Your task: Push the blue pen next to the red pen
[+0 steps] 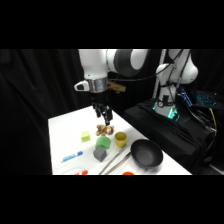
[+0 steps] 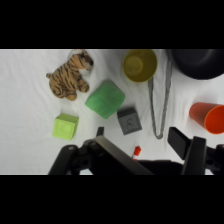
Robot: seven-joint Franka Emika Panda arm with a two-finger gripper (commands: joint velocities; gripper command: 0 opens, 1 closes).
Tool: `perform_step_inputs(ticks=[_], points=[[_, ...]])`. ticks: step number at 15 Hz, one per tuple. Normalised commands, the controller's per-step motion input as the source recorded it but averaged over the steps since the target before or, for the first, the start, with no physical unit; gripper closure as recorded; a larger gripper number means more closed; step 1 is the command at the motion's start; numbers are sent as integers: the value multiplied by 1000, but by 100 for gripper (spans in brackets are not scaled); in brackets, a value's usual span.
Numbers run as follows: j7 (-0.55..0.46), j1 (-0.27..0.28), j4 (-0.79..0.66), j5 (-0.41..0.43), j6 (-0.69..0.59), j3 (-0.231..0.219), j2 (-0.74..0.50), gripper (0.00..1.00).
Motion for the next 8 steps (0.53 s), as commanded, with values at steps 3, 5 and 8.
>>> perform_step_inputs(ticks=[3, 5, 8], points=[[29, -12, 76, -30, -13, 15, 54, 0], [59, -19, 247, -63, -19, -4, 168, 0], [54, -41, 432, -93, 2, -34, 299, 0]])
